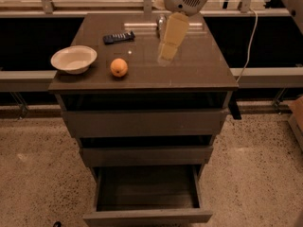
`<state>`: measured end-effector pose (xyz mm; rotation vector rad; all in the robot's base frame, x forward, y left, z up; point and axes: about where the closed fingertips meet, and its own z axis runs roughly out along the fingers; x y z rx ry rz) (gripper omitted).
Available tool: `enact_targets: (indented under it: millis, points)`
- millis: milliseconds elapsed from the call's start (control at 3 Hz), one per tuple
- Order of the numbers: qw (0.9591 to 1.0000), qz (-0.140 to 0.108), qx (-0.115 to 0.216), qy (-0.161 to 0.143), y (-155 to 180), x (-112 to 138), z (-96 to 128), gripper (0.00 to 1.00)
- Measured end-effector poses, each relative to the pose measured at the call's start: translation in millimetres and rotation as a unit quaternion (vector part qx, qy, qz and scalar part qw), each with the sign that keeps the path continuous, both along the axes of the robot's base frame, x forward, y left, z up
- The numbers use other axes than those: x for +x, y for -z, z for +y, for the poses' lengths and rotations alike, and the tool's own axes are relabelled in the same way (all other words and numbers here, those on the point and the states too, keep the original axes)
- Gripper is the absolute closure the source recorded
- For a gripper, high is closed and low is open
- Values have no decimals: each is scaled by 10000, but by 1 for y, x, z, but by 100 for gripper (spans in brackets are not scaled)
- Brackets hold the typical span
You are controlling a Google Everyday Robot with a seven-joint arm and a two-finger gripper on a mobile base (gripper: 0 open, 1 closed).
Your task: Place orange into bottom drawer
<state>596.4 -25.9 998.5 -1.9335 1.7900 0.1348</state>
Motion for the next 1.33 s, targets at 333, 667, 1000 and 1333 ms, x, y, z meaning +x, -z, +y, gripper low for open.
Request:
enact_targets:
  millis: [333,667,1000,1333]
  points:
    - [10000,1,1,0,0,0,0,0]
    - [9958,812,415,-102,62,4,17,0]
    - [9879,1356,698,-265,122,3,46,0]
    - [9879,1356,698,-265,122,3,46,0]
